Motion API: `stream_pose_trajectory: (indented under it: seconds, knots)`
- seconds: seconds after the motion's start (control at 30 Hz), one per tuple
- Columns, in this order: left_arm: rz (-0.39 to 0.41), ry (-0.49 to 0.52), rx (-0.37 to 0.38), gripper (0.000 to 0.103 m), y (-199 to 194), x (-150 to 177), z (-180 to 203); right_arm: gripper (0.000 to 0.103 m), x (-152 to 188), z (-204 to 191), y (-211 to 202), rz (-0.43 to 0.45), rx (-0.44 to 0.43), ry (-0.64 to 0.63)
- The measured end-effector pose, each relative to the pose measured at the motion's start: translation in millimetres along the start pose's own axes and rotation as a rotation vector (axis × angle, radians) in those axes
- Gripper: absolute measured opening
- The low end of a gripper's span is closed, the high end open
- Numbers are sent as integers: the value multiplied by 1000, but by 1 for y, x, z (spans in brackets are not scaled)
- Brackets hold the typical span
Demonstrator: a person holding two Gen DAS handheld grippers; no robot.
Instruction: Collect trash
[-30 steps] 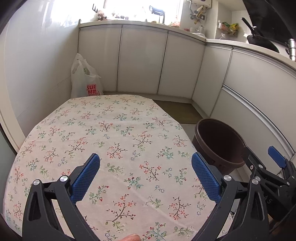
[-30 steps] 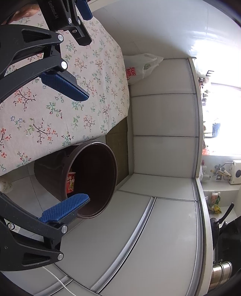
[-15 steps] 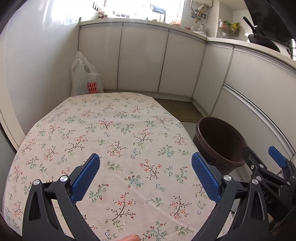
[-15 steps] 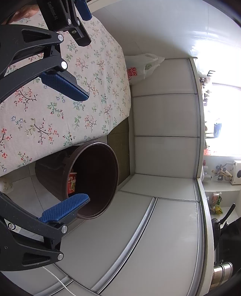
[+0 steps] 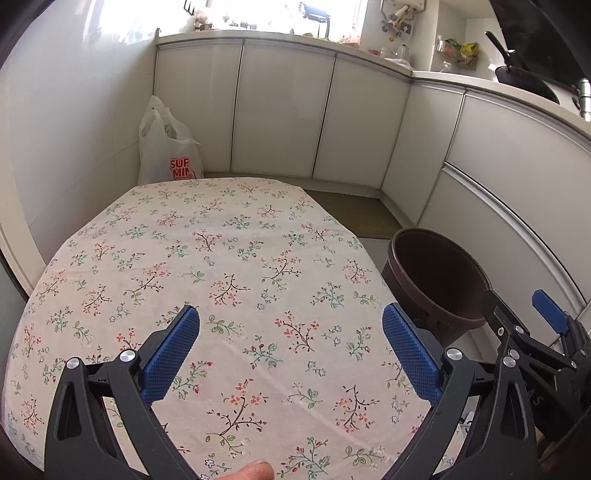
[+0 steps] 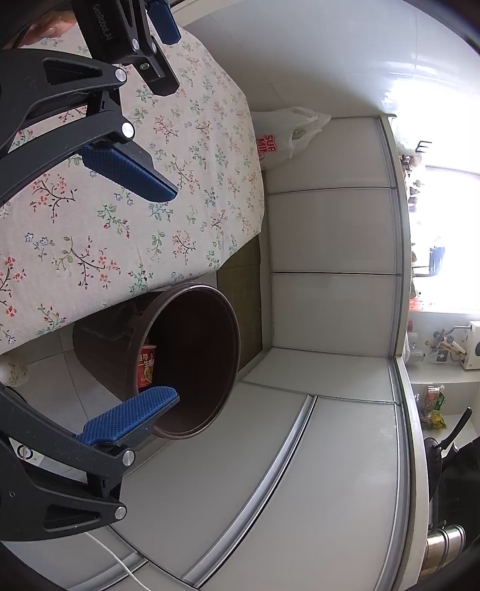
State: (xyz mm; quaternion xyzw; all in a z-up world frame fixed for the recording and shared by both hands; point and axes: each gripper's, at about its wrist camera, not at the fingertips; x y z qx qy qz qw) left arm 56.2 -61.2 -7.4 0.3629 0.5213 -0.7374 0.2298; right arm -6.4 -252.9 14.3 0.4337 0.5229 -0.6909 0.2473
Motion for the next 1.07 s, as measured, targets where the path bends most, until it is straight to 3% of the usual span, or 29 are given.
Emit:
stream_pose_trajectory:
  seconds: [0.57,0.6,0.7,0.73,0.8,0.9,1.07]
  knots:
    - [-2,20,-15,96,5,-2,0,96,2,-1,1,-16,-3,-16]
    - [4,28,-9,94,4,-1,1,96,2,0,1,-15,-4,-15]
    - [14,42,13,75,3,0,4,96,2,1,2,-14,-2,-9]
    - [11,36,24,75,3,1,3,96,2,2,2,-15,-1,-6]
    - [18,41,23,76,2,1,4,96,2,3,3,-19,0,0]
    - [22,44,9,92,1,-1,4,96,2,5,4,-20,0,5]
    - [-3,4,4,95,4,-1,-2,96,1,5,4,-16,-4,-3]
Point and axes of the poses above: each gripper's, at about its wrist camera, not at the fingertips, and y roughly the way its jaws point, z to its right, x to its underside, and after that the axes turned 4 degrees about x, right-handed
